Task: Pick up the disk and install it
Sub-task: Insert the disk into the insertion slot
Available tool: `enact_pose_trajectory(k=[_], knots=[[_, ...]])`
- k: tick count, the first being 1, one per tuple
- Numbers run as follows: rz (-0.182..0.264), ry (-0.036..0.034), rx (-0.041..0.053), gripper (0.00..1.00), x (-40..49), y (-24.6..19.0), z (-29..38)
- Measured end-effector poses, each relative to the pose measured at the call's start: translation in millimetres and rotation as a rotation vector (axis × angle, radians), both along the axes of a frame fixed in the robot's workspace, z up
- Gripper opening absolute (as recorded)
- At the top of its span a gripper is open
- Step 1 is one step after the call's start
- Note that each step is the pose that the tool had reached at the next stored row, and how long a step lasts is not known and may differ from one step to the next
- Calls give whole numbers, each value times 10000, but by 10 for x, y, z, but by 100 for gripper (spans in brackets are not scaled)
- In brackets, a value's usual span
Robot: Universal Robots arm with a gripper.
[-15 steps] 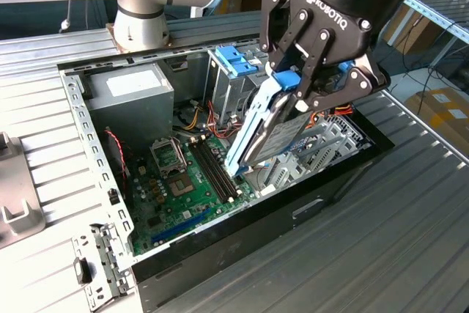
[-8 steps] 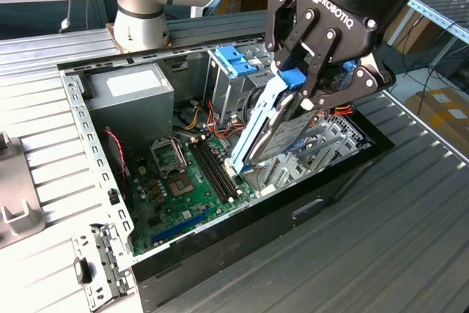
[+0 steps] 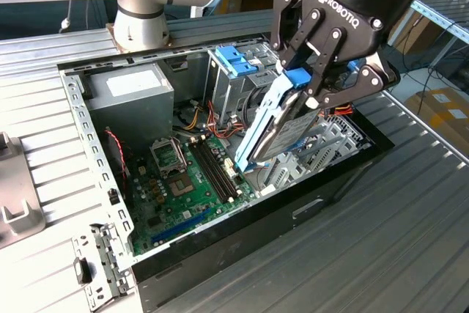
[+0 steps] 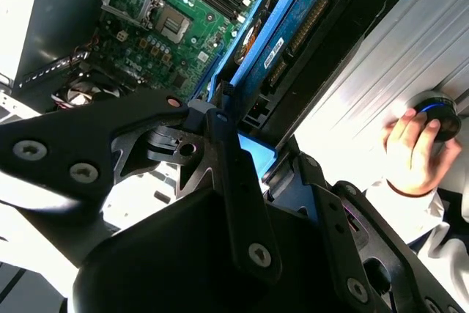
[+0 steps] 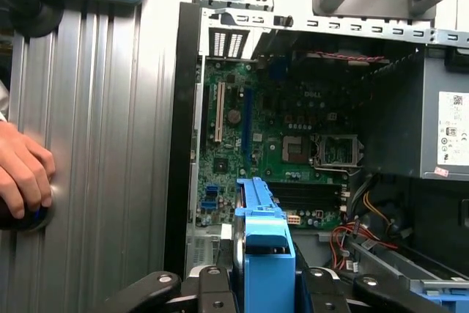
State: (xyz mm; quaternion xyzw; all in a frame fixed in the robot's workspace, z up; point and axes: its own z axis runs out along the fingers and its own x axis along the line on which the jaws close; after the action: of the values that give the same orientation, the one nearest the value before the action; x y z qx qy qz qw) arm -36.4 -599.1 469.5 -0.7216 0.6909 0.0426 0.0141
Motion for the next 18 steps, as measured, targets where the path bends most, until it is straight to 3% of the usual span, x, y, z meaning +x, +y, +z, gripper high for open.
enact_pose_trajectory(k=[18], knots=[[0, 0, 1, 37, 134, 0, -11]])
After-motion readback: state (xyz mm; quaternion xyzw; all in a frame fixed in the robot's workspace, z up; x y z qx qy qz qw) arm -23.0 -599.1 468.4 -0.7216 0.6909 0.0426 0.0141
